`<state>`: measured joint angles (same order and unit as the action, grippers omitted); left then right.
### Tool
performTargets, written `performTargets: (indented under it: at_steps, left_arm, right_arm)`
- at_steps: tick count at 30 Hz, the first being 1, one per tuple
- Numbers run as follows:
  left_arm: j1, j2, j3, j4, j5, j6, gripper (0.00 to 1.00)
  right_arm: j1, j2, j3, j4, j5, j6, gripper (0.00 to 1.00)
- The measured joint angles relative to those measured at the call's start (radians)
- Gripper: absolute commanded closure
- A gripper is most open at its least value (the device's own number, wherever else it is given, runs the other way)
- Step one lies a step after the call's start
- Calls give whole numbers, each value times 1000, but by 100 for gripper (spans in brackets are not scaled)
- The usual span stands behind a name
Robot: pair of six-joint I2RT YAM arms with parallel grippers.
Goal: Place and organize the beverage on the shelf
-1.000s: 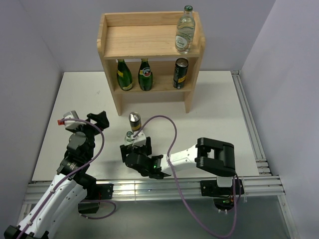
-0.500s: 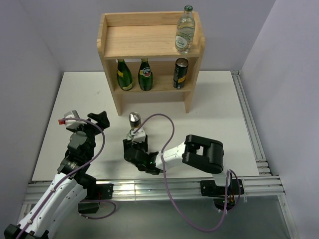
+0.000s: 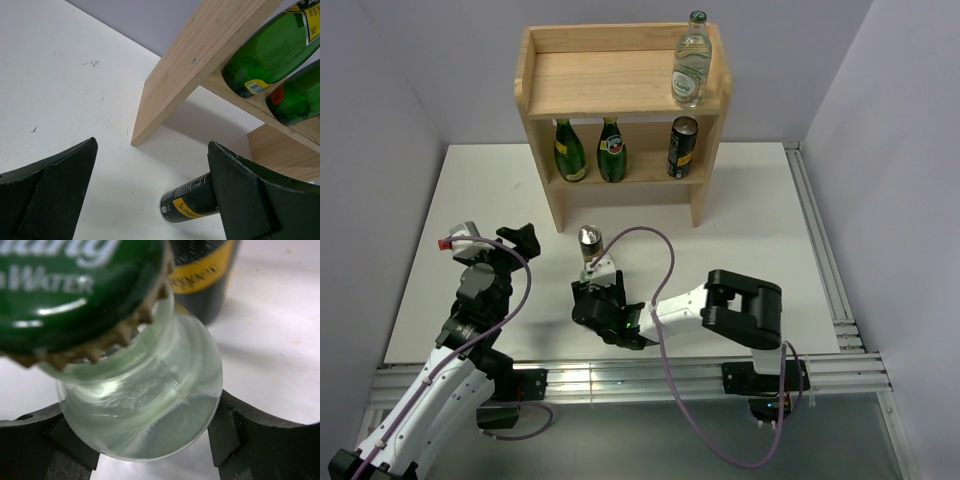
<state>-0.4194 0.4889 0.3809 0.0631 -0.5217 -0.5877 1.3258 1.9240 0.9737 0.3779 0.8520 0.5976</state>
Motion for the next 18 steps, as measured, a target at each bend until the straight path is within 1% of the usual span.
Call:
performTargets:
  at_steps: [4, 9, 11, 13, 18]
  left_arm:
    - [0, 0, 0, 0, 0, 0, 1]
    - [0, 0, 0, 0, 0, 0, 1]
    - [0, 0, 0, 0, 0, 0, 1]
    - [0, 0, 0, 0, 0, 0, 1]
    - [0, 0, 0, 0, 0, 0, 1]
  right_arm:
    - [27, -121, -18, -168, 18, 7, 100]
    - [60, -328, 17, -299, 60, -37, 100]
    - [64, -385, 84, -342, 82, -97, 100]
    - [61, -409, 170, -353, 103, -166, 100]
    - [31, -414, 406, -354, 115, -356, 100]
